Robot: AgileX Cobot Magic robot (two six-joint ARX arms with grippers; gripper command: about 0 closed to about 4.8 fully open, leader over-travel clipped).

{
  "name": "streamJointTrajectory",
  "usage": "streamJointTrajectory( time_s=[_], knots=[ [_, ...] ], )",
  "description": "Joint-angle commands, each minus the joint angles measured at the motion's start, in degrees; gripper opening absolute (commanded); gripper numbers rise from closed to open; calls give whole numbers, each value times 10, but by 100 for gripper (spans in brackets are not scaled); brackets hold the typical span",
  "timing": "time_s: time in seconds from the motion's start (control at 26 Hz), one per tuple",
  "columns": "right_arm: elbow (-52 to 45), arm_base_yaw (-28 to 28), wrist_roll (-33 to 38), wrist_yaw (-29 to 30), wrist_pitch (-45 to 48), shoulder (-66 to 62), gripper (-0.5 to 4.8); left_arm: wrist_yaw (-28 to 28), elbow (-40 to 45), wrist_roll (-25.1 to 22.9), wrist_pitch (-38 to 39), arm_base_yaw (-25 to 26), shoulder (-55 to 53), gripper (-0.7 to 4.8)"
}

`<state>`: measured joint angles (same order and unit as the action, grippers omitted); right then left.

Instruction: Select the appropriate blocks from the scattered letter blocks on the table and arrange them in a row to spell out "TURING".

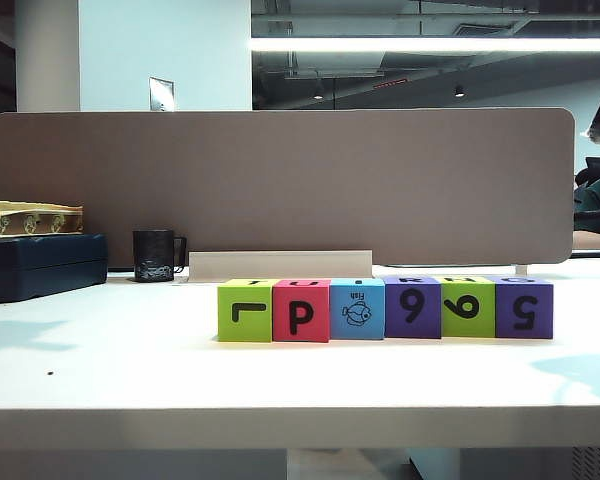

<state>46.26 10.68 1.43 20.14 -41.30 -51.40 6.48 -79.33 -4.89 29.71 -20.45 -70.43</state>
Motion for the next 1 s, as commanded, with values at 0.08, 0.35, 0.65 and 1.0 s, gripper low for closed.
streamJointTrajectory(
  time_s=[0.08,0.35,0.65,1.0],
  knots=[
    [4,0,-2,-1,9,2,-1,-1,74,8,-7,33,62,-5],
    [3,0,-2,-1,8,2,-1,-1,248,11,-7,94,211,-6],
    [4,0,-2,-1,8,2,-1,-1,426,42,-49,146,378,-5],
    [4,0,-2,-1,8,2,-1,0,606,58,-80,192,566,-6]
  ],
)
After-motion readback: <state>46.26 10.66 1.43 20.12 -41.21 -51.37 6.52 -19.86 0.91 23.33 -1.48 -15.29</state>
